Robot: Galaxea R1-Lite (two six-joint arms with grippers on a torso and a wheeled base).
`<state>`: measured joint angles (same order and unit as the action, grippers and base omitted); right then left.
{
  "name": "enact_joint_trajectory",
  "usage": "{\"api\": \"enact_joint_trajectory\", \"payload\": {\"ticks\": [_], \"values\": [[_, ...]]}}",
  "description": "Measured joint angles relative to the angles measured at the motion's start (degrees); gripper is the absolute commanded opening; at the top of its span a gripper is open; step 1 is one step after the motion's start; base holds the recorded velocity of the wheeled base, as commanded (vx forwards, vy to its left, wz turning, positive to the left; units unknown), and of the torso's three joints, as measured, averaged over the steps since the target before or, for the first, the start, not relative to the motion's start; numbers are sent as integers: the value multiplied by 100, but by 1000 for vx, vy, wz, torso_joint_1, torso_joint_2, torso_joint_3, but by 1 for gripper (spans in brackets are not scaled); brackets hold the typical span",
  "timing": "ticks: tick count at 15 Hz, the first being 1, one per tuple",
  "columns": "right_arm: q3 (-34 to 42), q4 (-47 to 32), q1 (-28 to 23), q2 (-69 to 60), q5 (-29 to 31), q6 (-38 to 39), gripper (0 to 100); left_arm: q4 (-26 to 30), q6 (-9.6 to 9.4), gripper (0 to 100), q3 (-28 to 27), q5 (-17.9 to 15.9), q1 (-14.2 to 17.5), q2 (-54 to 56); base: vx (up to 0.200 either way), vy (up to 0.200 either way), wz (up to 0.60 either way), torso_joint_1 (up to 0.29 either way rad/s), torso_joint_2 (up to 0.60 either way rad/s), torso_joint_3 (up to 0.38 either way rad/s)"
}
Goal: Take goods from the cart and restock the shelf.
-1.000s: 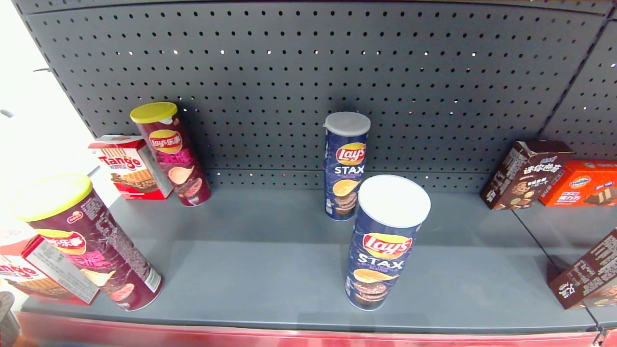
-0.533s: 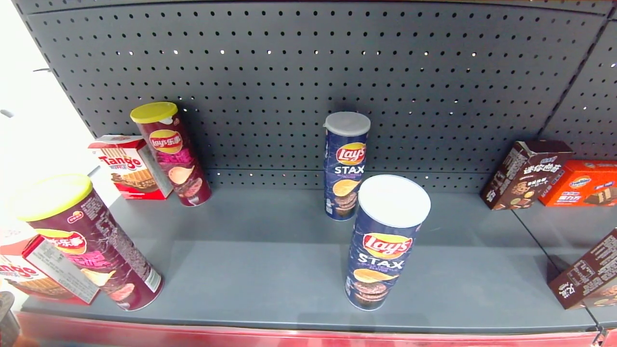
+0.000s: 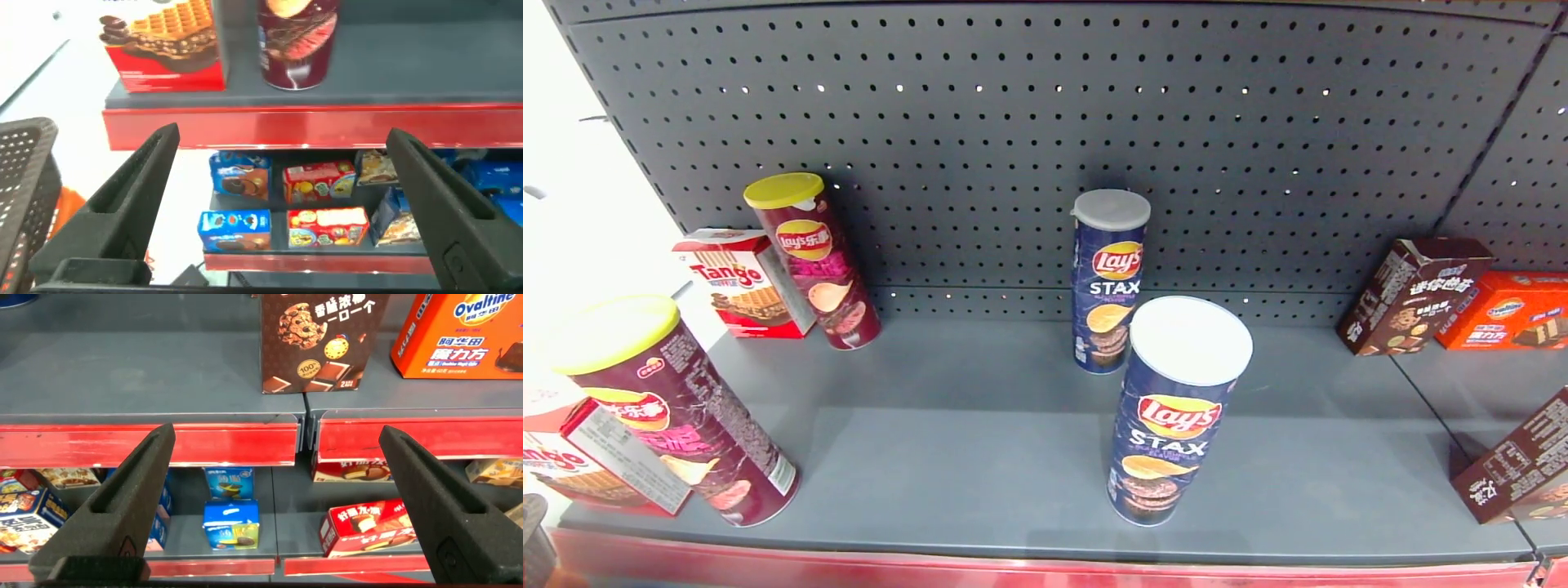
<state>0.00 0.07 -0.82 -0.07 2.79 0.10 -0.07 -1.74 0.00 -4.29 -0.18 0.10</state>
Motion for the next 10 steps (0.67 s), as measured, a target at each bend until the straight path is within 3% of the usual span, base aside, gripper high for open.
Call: {"api": "enact_joint_trajectory", "payload": {"ticks": [2, 10], "values": [[0, 0, 0, 0, -1, -20, 100, 2, -13, 100, 0, -213, 0, 0, 0, 0, 0, 0, 0, 0], [0, 6, 0, 0, -250, -107, 100, 0, -11, 100, 0, -222, 0, 0, 0, 0, 0, 0, 0, 0]]}}
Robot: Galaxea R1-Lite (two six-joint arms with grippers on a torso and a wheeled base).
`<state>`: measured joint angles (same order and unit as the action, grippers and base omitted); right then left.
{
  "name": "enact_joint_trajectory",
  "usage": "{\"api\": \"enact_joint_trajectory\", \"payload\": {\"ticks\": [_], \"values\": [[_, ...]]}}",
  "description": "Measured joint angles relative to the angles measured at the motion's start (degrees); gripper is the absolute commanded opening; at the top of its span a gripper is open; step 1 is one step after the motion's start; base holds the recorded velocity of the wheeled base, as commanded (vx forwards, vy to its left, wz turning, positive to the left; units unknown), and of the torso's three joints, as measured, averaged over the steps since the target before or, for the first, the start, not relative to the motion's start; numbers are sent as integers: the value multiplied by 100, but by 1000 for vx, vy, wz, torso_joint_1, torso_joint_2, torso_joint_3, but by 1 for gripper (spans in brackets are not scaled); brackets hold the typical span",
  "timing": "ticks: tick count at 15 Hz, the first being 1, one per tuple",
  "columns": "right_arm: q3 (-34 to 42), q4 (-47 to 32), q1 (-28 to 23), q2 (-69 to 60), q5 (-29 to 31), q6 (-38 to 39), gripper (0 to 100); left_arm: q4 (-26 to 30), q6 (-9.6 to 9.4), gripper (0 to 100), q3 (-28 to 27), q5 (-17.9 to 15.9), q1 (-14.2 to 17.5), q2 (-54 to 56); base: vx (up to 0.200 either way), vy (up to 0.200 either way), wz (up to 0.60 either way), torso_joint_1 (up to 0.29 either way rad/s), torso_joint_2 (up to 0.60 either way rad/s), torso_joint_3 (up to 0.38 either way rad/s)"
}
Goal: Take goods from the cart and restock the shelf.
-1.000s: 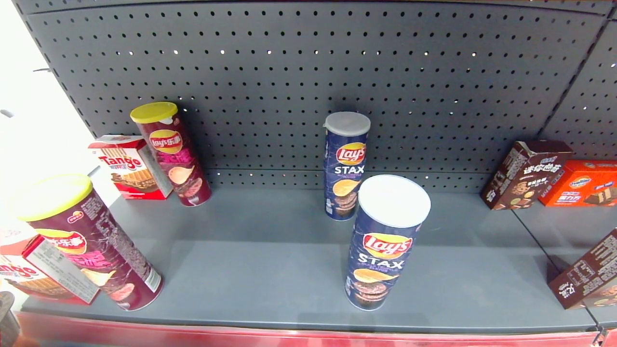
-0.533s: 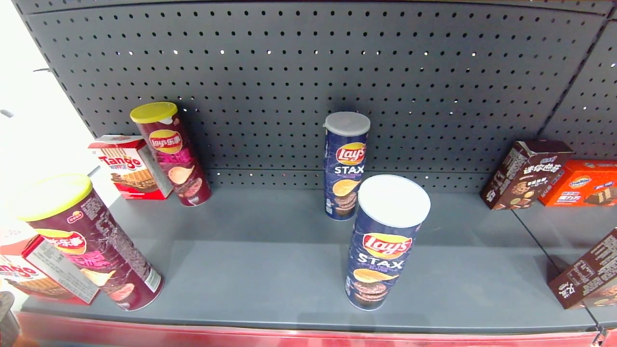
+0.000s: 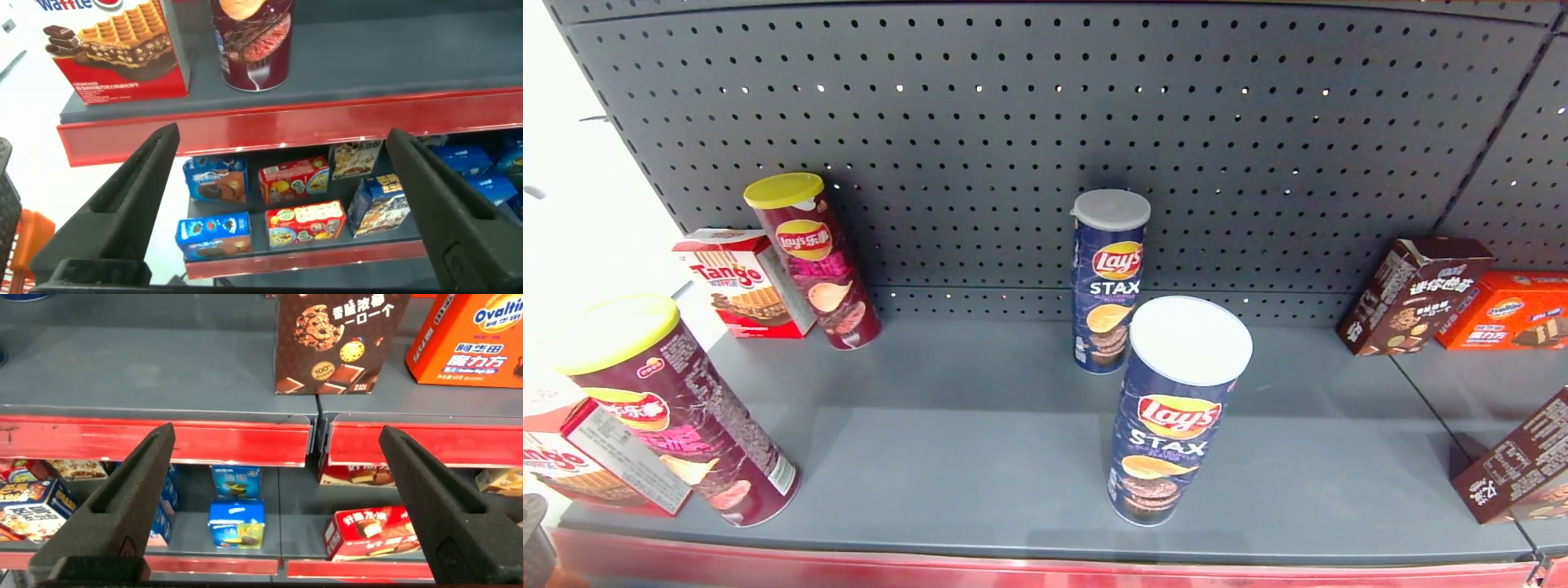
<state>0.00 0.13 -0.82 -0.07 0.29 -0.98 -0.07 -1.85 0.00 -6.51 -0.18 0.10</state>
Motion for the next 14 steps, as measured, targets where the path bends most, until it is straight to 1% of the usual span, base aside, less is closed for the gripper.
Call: {"api": "enact_joint_trajectory", "payload": {"ticks": [2, 3, 5, 7, 9, 12, 14], "values": [[-160, 18, -6, 34, 6, 9, 100, 5, 0, 100, 0, -6, 0, 0, 0, 0, 0, 0, 0, 0], [-413, 13, -11, 144, 0, 27, 100, 5, 0, 100, 0, -9, 0, 0, 0, 0, 0, 0, 0, 0], [-1339, -35, 16, 723, -179, 66, 100, 2, -2, 100, 0, -9, -4, 0, 0, 0, 0, 0, 0, 0], [-2300, -78, 82, 1592, -625, 76, 100, 2, -6, 100, 0, -9, 0, 0, 0, 0, 0, 0, 0, 0], [-2944, -84, 219, 2434, -1100, -39, 100, 2, -39, 100, 0, -13, 0, 0, 0, 0, 0, 0, 0, 0], [-3334, -68, 613, 3439, -1417, -479, 100, 0, -41, 100, 0, -27, 0, 0, 0, 0, 0, 0, 0, 0], [-3408, 22, 1095, 4007, -1392, -591, 100, 0, -41, 100, 0, -20, 0, -2, 0, 0, 0, 0, 0, 0]]}}
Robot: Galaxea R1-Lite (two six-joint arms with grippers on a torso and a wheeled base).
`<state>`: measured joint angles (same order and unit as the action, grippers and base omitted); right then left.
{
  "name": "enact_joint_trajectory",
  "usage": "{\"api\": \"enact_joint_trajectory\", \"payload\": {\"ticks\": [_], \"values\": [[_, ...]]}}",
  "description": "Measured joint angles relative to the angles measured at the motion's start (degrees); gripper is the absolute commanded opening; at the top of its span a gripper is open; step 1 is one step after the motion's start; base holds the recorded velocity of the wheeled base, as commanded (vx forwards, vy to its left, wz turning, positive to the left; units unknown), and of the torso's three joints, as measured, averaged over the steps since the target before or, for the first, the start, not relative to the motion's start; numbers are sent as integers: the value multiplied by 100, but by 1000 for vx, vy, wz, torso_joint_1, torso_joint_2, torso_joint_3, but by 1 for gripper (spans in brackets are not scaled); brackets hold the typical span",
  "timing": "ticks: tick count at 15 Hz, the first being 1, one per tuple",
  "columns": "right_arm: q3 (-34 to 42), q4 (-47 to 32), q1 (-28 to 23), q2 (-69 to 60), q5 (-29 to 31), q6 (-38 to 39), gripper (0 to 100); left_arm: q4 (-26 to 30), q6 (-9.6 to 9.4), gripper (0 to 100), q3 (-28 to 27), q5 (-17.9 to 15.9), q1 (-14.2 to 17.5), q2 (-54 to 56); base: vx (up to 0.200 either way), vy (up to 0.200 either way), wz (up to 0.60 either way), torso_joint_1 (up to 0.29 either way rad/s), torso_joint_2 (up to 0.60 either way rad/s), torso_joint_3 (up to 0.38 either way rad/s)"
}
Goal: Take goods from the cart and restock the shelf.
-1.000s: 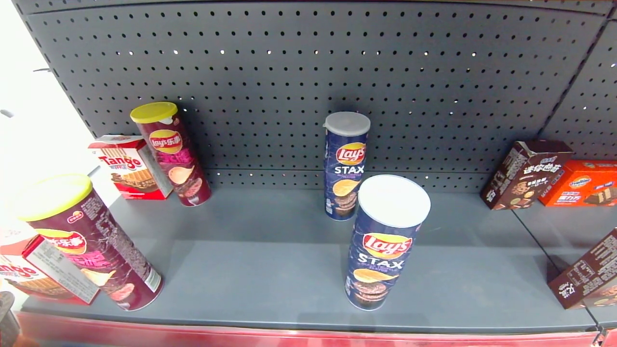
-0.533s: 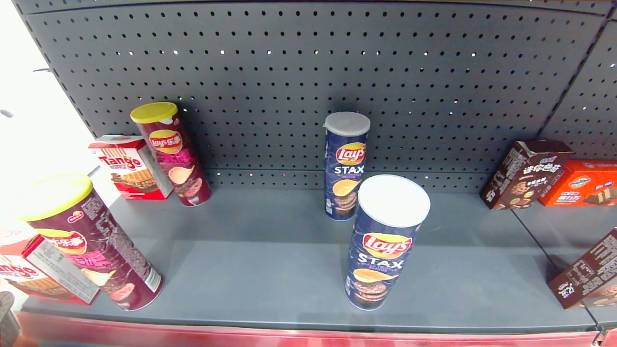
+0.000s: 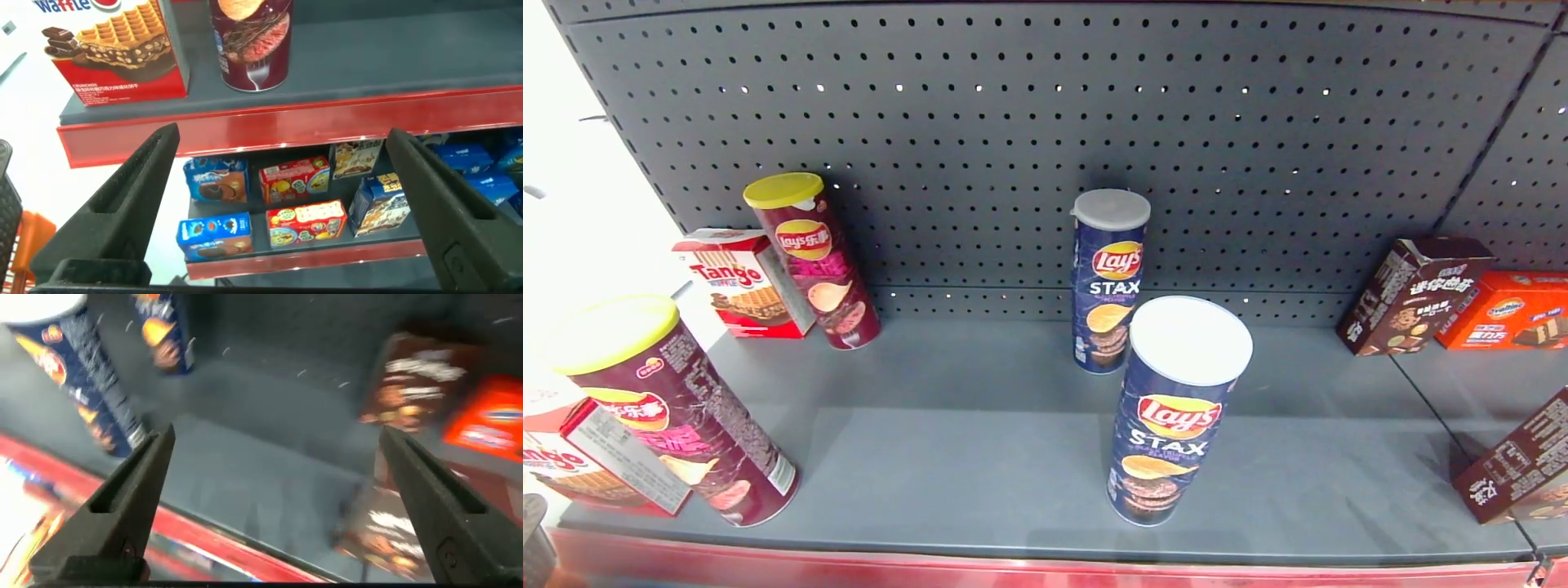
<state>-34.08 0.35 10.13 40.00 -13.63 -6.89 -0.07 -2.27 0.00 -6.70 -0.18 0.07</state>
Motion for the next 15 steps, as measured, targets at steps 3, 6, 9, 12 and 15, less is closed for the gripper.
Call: {"api": "enact_joint_trajectory", "payload": {"ticks": [3, 6, 9, 12, 15], "values": [[-34, 706, 759, 1039, 96, -66, 100, 2, -2, 100, 0, -5, 2, 0, 0, 0, 0, 0, 0, 0], [-105, 1075, 1298, 1865, 121, -83, 100, 0, -2, 100, 0, -7, 0, 0, 0, 0, 0, 0, 0, 0], [-202, 1102, 1720, 2405, 208, -83, 100, 2, -2, 100, 0, -7, 0, 0, 0, 0, 0, 0, 0, 0], [-271, 1106, 1971, 2829, 224, -83, 100, 2, -2, 100, 0, -7, 0, 0, 0, 0, 0, 0, 0, 0], [-389, 1114, 2118, 3199, 230, -85, 100, 2, -2, 100, 0, -7, 2, 0, 0, 0, 0, 0, 0, 0]]}}
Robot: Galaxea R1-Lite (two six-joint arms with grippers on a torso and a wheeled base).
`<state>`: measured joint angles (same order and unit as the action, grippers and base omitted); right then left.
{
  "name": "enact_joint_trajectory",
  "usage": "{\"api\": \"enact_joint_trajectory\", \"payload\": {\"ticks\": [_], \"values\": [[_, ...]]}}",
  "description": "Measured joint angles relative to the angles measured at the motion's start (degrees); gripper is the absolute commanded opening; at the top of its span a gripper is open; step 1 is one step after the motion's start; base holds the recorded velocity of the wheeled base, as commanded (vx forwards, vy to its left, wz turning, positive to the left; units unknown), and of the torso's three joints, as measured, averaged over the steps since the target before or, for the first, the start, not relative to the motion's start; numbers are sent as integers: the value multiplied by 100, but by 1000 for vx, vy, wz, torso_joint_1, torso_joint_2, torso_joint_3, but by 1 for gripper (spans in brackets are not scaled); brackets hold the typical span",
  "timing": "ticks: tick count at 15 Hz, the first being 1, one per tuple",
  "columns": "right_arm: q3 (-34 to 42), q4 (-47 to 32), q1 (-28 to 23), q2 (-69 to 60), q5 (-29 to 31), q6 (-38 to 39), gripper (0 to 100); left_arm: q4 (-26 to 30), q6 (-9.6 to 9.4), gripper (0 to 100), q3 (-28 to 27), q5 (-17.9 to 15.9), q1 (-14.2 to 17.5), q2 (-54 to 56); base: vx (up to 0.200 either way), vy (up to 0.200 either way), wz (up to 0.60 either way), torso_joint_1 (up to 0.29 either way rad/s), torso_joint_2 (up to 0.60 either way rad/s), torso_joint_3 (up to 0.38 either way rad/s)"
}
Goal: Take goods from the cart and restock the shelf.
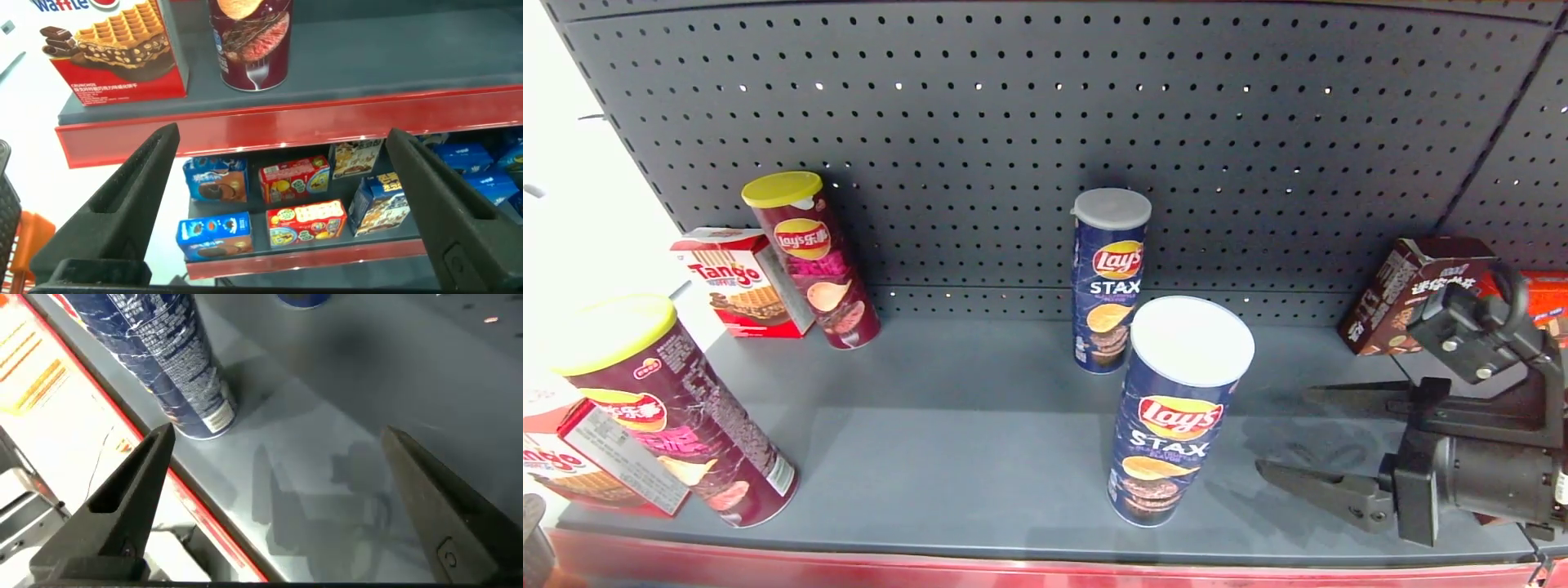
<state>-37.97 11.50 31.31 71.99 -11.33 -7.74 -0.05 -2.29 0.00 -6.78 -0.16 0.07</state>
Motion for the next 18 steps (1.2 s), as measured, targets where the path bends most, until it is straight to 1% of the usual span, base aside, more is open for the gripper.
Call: {"api": "enact_joint_trajectory", "payload": {"ticks": [4, 13, 18], "values": [[-124, 44, 17, 378, 9, -255, 100, -2, 0, 100, 0, 11, 0, 0, 0, 0, 0, 0, 0, 0], [-625, 44, 41, 1070, 44, -296, 100, 0, 40, 100, 0, 18, -2, 0, 0, 0, 0, 0, 0, 0], [-603, 38, 35, 1140, 44, -296, 100, 0, 40, 100, 0, 18, -2, 0, 0, 0, 0, 0, 0, 0]]}}
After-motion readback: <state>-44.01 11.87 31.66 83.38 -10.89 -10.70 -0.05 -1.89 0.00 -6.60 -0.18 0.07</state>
